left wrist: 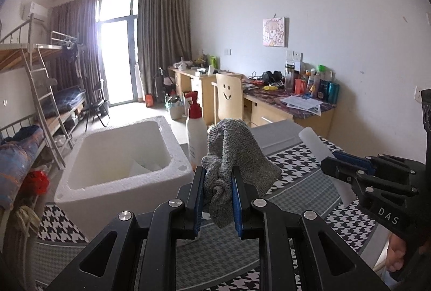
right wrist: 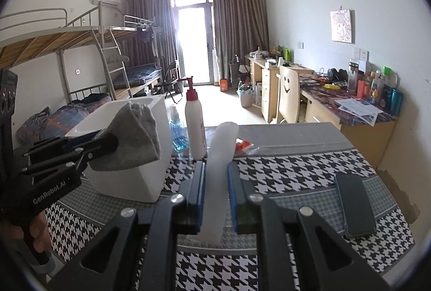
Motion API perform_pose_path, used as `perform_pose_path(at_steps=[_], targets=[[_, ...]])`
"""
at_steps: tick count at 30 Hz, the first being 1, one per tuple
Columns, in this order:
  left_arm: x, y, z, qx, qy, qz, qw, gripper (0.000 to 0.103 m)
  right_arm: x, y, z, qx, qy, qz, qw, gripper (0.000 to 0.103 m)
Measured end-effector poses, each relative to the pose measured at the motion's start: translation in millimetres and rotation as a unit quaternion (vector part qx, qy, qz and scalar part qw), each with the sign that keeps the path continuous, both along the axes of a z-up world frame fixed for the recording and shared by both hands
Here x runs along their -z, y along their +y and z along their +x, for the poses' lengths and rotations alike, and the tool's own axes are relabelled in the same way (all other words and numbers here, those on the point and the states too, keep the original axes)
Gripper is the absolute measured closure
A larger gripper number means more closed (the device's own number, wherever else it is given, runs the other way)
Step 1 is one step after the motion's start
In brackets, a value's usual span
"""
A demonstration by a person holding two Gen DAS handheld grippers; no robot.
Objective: Organize soft objects
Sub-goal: 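Carry the grey cloth and foam roll with both tools over the foam box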
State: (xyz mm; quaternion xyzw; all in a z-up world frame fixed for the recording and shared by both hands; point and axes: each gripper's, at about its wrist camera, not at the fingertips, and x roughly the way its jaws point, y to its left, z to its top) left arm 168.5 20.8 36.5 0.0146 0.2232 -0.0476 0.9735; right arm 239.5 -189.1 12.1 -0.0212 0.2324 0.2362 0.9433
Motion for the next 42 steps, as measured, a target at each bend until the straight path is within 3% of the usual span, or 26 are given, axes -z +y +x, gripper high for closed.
perform_pose_path(at_steps=[42], targets=[[-23.6, 36.4, 28.0, -0.065, -0.021, 0.006, 0.9977, 0.083, -22.2, 37.8, 39.3, -0.050, 0.001, 0.009, 0.999, 0.083]])
